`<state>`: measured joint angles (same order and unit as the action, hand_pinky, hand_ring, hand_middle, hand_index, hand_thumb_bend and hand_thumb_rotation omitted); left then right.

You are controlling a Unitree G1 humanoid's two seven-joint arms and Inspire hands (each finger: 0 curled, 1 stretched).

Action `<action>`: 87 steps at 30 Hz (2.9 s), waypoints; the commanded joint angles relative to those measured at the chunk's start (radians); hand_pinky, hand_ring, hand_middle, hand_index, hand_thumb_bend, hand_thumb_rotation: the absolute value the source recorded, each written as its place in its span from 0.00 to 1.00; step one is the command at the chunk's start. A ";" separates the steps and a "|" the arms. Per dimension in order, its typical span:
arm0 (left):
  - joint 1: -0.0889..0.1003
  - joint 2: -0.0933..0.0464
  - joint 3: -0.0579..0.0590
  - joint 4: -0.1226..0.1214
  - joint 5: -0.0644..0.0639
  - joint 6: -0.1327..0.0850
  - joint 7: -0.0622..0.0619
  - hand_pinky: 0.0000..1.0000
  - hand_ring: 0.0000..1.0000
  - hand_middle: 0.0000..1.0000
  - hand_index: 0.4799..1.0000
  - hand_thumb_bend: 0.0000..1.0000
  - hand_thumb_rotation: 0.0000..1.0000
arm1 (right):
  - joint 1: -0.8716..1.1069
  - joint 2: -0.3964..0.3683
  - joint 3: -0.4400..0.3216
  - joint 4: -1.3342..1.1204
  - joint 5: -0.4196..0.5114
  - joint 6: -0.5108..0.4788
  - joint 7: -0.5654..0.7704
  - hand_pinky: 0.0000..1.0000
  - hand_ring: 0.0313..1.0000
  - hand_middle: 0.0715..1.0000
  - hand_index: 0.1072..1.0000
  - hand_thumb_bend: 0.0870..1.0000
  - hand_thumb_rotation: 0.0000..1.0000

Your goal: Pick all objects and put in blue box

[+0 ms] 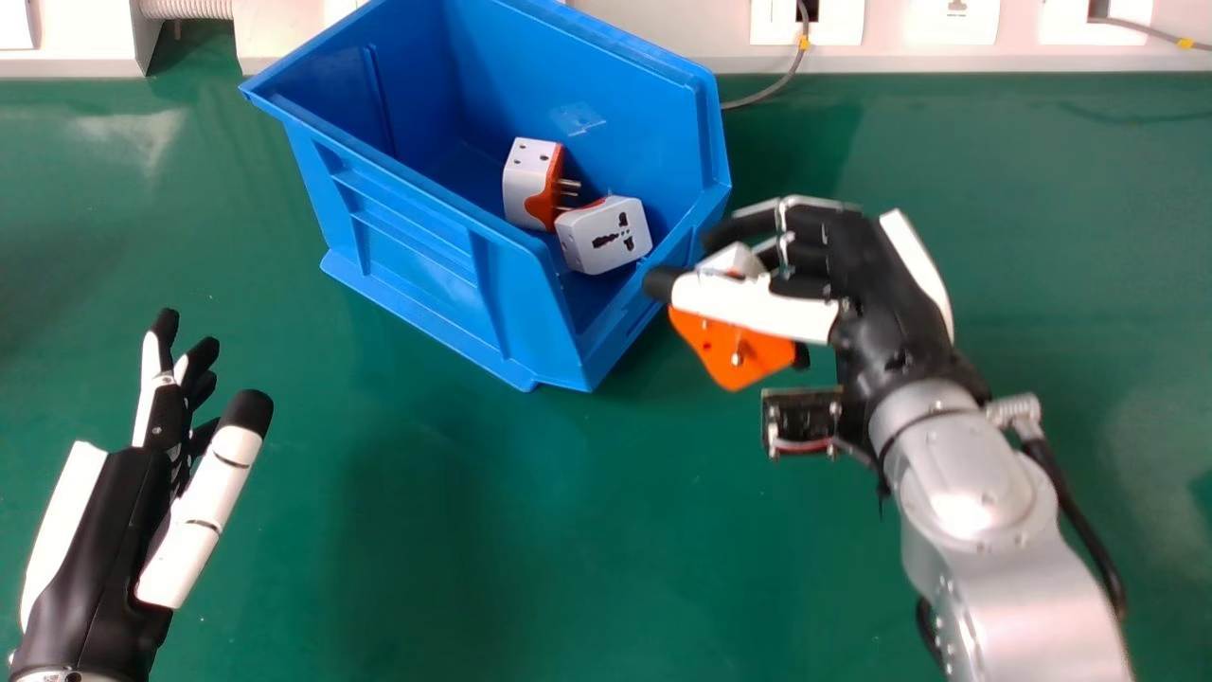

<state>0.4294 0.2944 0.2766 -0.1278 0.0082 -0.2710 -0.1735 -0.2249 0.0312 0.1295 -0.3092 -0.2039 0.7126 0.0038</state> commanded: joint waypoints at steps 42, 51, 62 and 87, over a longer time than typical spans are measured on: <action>0.016 -0.010 -0.006 -0.031 0.005 -0.002 0.009 0.92 0.98 0.99 0.96 0.64 0.91 | -0.923 0.096 -0.097 1.144 0.046 -0.308 -0.299 0.22 0.32 0.36 0.49 0.42 0.19; 0.024 -0.016 -0.010 -0.040 0.005 0.002 0.010 0.91 0.98 0.99 0.95 0.65 0.90 | -0.994 0.117 -0.095 1.312 0.046 -0.365 -0.324 0.25 0.35 0.42 0.63 0.33 0.32; 0.037 -0.024 -0.016 -0.060 0.001 0.006 0.012 0.90 0.97 0.98 0.95 0.65 0.90 | -1.012 0.108 -0.059 1.404 0.018 -0.417 -0.328 0.06 0.09 0.14 0.30 0.27 0.24; 0.025 -0.032 -0.017 -0.067 -0.001 0.023 0.006 0.90 0.97 0.98 0.95 0.64 0.89 | -0.983 0.087 -0.064 1.406 0.039 -0.447 -0.245 0.01 0.02 0.04 0.07 0.37 0.41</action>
<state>0.4562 0.2607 0.2595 -0.1781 0.0073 -0.2484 -0.1696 -1.1753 0.1337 0.0640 1.1119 -0.1583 0.2908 -0.2456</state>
